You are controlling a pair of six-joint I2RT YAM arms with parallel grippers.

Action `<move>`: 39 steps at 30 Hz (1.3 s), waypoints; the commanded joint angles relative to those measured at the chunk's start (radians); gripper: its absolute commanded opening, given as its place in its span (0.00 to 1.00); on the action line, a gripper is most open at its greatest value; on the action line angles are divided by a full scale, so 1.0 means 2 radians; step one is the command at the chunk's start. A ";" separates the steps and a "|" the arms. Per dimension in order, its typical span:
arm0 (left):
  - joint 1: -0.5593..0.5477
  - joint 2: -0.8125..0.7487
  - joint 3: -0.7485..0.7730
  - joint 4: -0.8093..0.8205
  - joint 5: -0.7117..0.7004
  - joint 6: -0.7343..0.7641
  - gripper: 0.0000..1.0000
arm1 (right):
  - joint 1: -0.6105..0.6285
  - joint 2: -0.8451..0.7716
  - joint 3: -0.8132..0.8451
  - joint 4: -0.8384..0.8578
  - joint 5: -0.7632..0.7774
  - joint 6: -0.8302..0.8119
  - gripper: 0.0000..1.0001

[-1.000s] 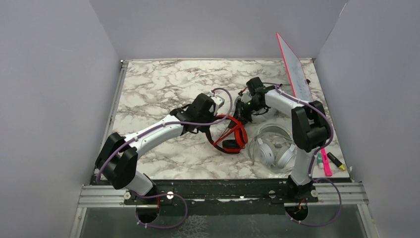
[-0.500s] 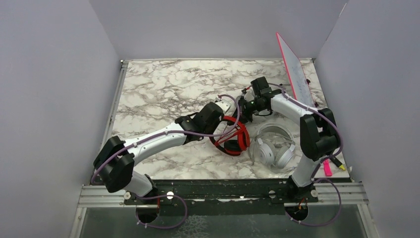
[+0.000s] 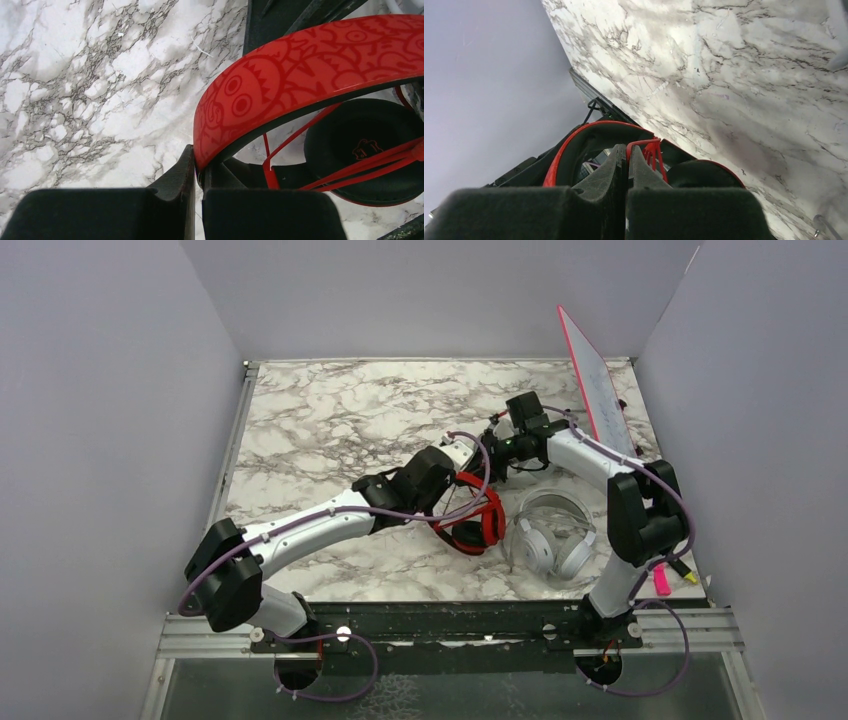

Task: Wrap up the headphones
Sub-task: Place the headphones at the center of the board.

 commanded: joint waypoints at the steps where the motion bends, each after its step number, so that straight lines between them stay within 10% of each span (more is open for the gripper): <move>1: -0.009 0.005 0.003 -0.065 0.010 0.001 0.00 | -0.004 -0.042 0.009 0.044 0.009 0.023 0.01; 12: -0.009 -0.038 -0.013 -0.064 -0.012 -0.014 0.00 | -0.002 -0.110 -0.037 0.039 0.007 -0.038 0.01; 25: -0.007 -0.062 -0.007 -0.072 -0.009 -0.021 0.00 | -0.001 -0.144 -0.081 0.128 -0.166 -0.223 0.01; 39: -0.006 -0.090 0.028 -0.079 -0.067 0.000 0.00 | -0.001 -0.200 -0.132 0.134 -0.138 -0.229 0.05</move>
